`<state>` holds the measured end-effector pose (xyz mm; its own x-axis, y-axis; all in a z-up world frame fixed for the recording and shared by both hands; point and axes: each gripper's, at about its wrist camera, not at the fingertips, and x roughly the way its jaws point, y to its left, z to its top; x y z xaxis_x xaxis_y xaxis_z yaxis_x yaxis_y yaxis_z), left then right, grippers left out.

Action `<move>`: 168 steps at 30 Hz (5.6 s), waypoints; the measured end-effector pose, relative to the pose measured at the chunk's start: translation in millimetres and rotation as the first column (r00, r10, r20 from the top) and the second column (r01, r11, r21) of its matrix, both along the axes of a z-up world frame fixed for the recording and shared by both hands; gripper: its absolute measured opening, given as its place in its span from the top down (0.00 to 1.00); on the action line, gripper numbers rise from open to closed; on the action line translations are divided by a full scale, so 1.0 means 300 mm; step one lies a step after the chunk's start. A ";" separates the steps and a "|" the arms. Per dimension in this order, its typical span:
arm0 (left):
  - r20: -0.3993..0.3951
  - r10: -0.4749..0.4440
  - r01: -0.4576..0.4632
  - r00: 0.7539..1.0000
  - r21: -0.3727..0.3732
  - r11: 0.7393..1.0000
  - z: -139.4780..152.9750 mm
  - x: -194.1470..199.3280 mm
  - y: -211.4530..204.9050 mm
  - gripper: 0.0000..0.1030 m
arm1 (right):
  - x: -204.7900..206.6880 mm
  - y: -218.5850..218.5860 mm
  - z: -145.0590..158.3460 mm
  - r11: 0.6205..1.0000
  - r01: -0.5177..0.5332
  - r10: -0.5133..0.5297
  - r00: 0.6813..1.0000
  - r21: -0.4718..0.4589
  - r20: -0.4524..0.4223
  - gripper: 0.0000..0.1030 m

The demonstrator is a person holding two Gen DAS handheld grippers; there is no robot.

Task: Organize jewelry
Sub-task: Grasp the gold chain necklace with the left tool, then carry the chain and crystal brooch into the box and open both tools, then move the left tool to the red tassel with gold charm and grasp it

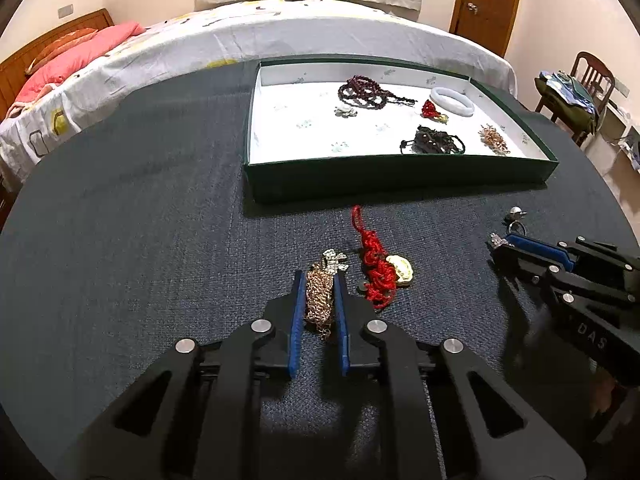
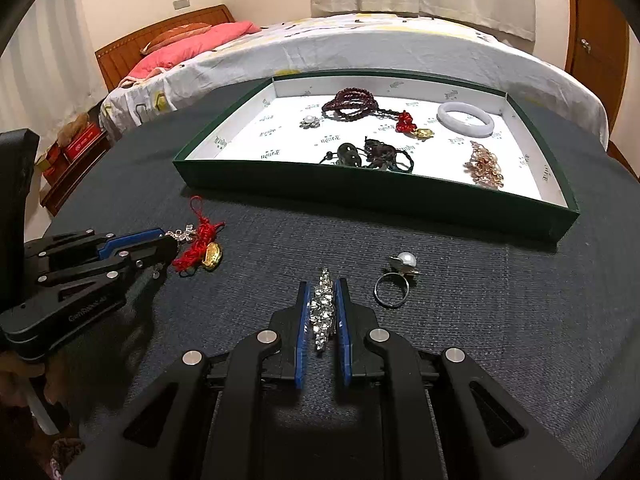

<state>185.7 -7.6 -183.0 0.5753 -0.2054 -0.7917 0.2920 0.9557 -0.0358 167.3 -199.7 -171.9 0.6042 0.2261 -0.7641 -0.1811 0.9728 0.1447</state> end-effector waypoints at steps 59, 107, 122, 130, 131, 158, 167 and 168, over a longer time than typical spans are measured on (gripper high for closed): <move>0.224 0.110 -0.076 0.968 -0.154 0.985 0.262 0.443 -0.137 0.88 | 0.369 -0.365 0.234 0.982 0.190 -0.178 0.953 -0.023 0.247 0.87; 0.124 0.122 -0.108 0.985 -0.113 0.988 0.119 0.436 -0.112 0.31 | 0.337 -0.398 0.122 0.974 0.225 -0.226 0.966 0.018 0.127 0.56; 0.125 0.112 -0.101 0.986 -0.089 0.991 0.147 0.145 -0.111 0.30 | 0.098 -0.332 0.096 0.980 0.199 -0.198 0.973 0.005 0.117 0.53; 0.063 0.140 -0.134 0.988 -0.093 0.987 0.079 0.018 -0.098 0.30 | 0.021 -0.328 0.088 0.982 0.187 -0.187 0.977 0.007 0.108 0.52; 0.057 0.142 -0.136 0.988 -0.093 0.986 0.073 0.009 -0.100 0.30 | 0.011 -0.327 0.086 0.982 0.186 -0.186 0.977 0.007 0.107 0.52; -0.056 0.096 -0.102 0.994 -0.133 0.986 -0.009 -0.001 -0.079 0.76 | -0.029 -0.313 0.039 0.985 0.168 -0.170 0.983 0.027 0.069 0.52; -0.040 0.074 -0.078 0.996 -0.128 0.989 -0.006 -0.012 -0.083 0.88 | -0.027 -0.307 0.032 0.985 0.168 -0.169 0.983 0.025 0.072 0.52; -0.040 0.072 -0.077 0.997 -0.129 0.989 -0.005 -0.013 -0.083 0.88 | -0.026 -0.306 0.032 0.986 0.167 -0.169 0.983 0.024 0.072 0.52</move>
